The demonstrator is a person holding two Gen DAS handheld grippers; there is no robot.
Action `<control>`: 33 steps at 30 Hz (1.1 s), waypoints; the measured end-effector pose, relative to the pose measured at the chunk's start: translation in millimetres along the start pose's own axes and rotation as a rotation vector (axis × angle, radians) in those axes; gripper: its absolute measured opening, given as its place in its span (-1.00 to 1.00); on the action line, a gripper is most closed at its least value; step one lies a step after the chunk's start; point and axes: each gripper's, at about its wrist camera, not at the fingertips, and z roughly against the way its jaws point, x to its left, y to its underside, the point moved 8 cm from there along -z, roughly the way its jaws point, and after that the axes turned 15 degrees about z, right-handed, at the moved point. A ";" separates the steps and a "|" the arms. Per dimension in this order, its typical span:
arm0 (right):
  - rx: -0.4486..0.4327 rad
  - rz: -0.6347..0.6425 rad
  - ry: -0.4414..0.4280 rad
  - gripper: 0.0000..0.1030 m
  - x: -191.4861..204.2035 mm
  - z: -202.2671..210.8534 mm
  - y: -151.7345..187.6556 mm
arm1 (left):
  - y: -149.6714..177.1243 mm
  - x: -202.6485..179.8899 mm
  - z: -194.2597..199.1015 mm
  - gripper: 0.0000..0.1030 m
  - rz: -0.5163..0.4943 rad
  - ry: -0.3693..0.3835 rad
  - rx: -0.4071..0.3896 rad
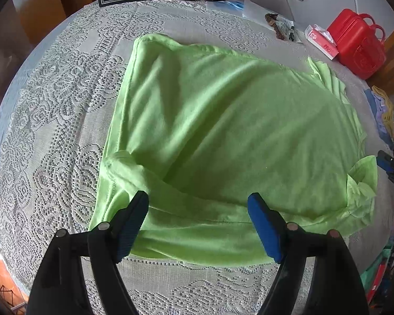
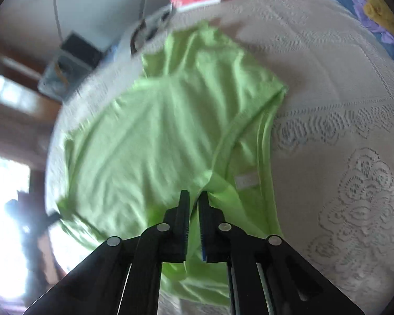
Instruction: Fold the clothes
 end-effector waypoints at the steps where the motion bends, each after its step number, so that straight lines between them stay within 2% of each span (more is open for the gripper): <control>1: 0.000 0.006 0.023 0.01 -2.6 3.7 -1.5 | -1.9 2.9 -0.7 0.51 0.008 -0.005 -0.001; 2: -0.001 0.011 0.047 0.10 -5.2 7.5 -3.0 | -4.8 5.7 -1.7 0.51 0.013 -0.006 -0.001; 4: -0.002 0.023 0.093 0.10 -10.4 15.2 -5.9 | -10.3 11.1 -3.7 0.51 0.026 -0.009 0.001; 8: 0.083 0.147 0.106 0.10 10.2 7.7 6.2 | -33.1 16.4 -8.4 0.51 0.054 0.018 0.008; 10: 0.095 0.164 0.115 0.10 14.3 -0.6 2.0 | -54.4 15.0 -11.9 0.67 0.061 0.030 0.006; 11: 0.095 0.161 0.119 0.10 14.3 -4.8 -4.3 | -67.0 13.8 -14.1 0.97 0.062 0.030 0.002; 14: 0.097 0.149 0.119 0.10 13.9 -18.4 -34.3 | -108.4 12.3 -24.9 1.00 0.081 0.035 0.013; 15: 0.096 0.144 0.113 0.19 14.9 -24.8 -48.2 | -123.2 11.3 -30.2 1.00 0.093 0.035 0.023; 16: 0.093 0.133 0.111 0.41 14.0 -31.6 -64.4 | -138.0 10.4 -35.5 1.00 0.104 0.035 0.032; 18: 0.084 0.109 0.115 0.56 10.2 -44.8 -98.4 | -167.3 15.8 -53.1 1.00 0.109 -0.016 0.064; 22: 0.073 0.058 0.121 0.56 0.8 -69.6 -166.6 | -207.9 22.3 -86.9 1.00 0.098 -0.122 0.123; 27: 0.106 0.060 0.188 0.56 -10.5 -105.3 -220.9 | -218.7 23.7 -114.3 1.00 0.104 -0.139 0.159; 33: 0.156 0.126 0.277 0.56 -18.3 -148.4 -238.3 | -216.8 19.4 -121.9 1.00 0.060 -0.166 0.118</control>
